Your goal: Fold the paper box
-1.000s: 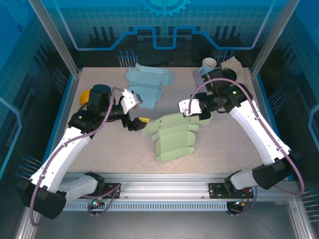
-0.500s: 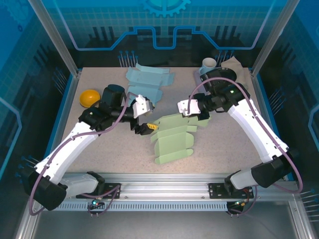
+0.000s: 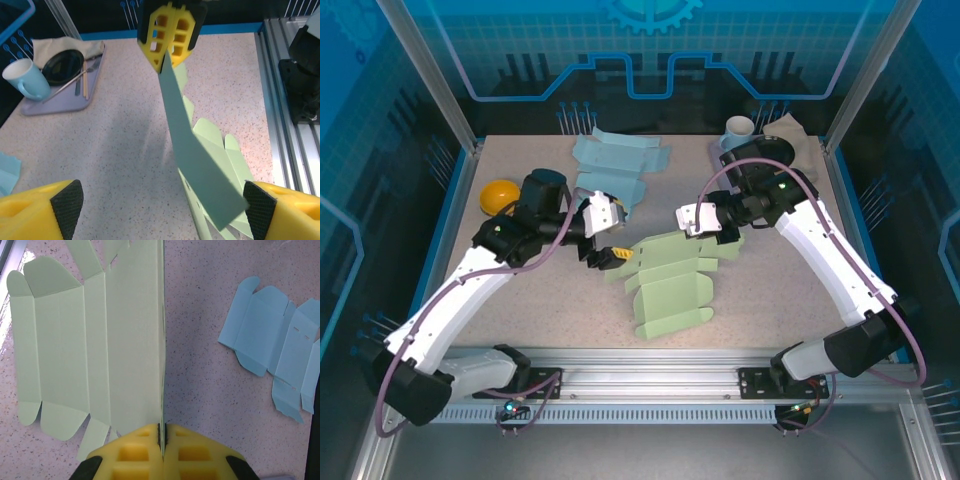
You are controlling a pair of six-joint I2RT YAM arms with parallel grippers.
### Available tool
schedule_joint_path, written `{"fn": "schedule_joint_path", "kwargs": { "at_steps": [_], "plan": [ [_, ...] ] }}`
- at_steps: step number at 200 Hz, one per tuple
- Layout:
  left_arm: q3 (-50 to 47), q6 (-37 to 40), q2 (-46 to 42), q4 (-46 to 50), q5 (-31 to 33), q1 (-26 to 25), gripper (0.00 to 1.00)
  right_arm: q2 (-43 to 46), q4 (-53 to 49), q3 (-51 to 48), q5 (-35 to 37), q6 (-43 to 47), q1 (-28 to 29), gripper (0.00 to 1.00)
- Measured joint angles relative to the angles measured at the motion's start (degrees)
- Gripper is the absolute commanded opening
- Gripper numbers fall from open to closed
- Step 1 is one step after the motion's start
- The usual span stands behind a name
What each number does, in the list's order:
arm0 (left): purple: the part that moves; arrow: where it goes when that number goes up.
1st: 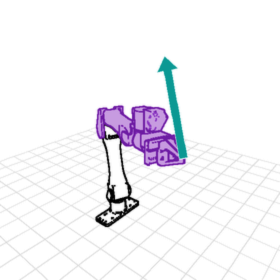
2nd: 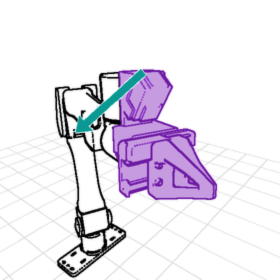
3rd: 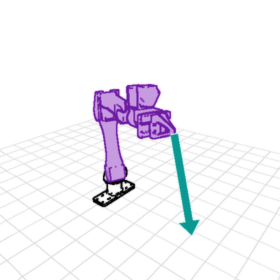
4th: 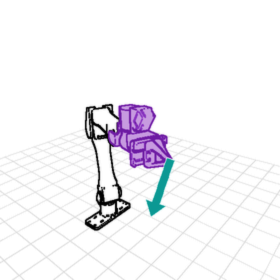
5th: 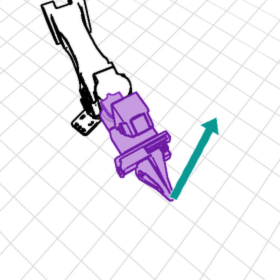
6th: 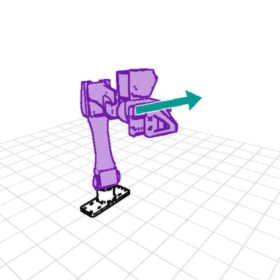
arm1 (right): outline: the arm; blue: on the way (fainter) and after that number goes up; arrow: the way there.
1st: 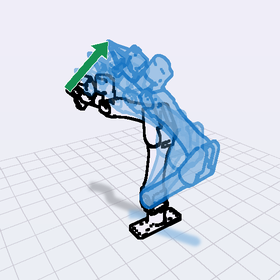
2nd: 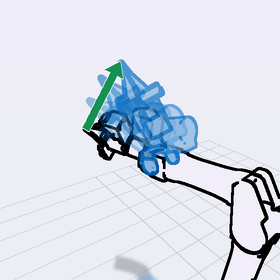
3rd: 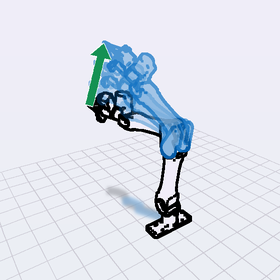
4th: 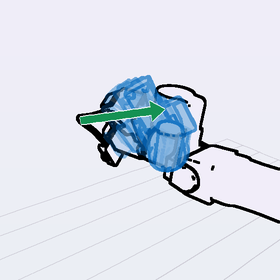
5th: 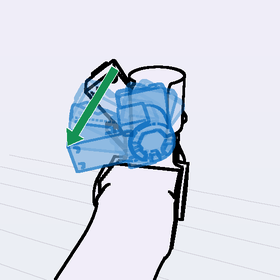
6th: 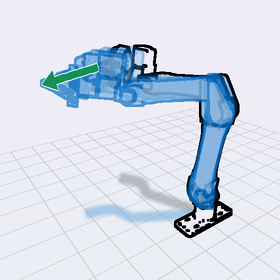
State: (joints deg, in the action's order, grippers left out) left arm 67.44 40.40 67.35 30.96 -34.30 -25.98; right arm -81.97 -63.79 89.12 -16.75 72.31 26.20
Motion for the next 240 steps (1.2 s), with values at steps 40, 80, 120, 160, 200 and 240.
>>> {"fn": "schedule_joint_path", "kwargs": {
  "at_steps": [40,80,120,160,200,240],
  "plan": [
    [1.0,-0.4,1.6,0.0,0.2,0.0,0.87,0.2,0.4,-0.4,0.0,0.0,0.0,0.0],
    [1.6,-0.4,-1.1,-0.1,0.5,0.8,0.86,0.8,1.3,-1.4,0.0,0.2,0.0,0.0],
    [1.6,-1.1,-1.0,-0.2,1.0,3.5,0.85,0.8,1.5,-1.4,0.3,0.2,0.0,0.0],
    [1.7,-1.7,1.1,-0.2,0.8,3.5,0.85,1.0,2.0,-1.9,0.5,0.2,0.0,0.0],
    [1.7,-2.6,-0.2,-0.2,0.9,3.6,0.86,1.7,2.8,-2.9,0.9,0.2,0.0,0.0],
    [2.6,-2.3,-2.3,0.2,0.9,5.7,0.86,1.7,2.8,-2.9,0.9,0.2,0.2,0.0]
  ]
}}
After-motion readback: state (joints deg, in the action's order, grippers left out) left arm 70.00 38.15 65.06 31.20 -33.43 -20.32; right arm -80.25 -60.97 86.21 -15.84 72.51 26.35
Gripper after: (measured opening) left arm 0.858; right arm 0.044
